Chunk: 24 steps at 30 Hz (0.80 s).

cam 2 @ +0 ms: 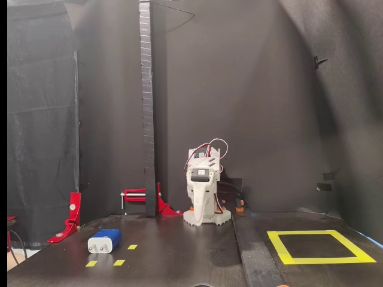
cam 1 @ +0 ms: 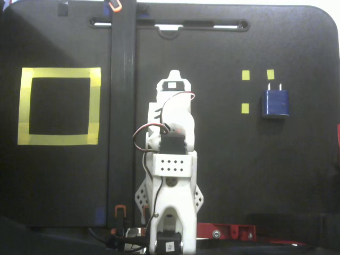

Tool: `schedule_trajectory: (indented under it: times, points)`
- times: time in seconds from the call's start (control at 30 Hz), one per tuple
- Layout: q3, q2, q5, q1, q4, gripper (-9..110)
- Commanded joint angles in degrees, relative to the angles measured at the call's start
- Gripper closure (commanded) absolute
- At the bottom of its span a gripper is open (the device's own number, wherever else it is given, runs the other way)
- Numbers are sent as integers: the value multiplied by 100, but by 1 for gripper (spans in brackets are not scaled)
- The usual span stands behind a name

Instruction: Grasp the block and place it in the designated area.

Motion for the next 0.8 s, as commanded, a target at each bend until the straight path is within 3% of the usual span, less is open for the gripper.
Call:
schedule_trajectory:
  times: [0.0, 0.47, 0.77]
  points:
    - [35, 44, 0, -44, 9, 101]
    - [35, 44, 299, 97, 18, 102]
    - [35, 18, 387, 1266, -26, 102]
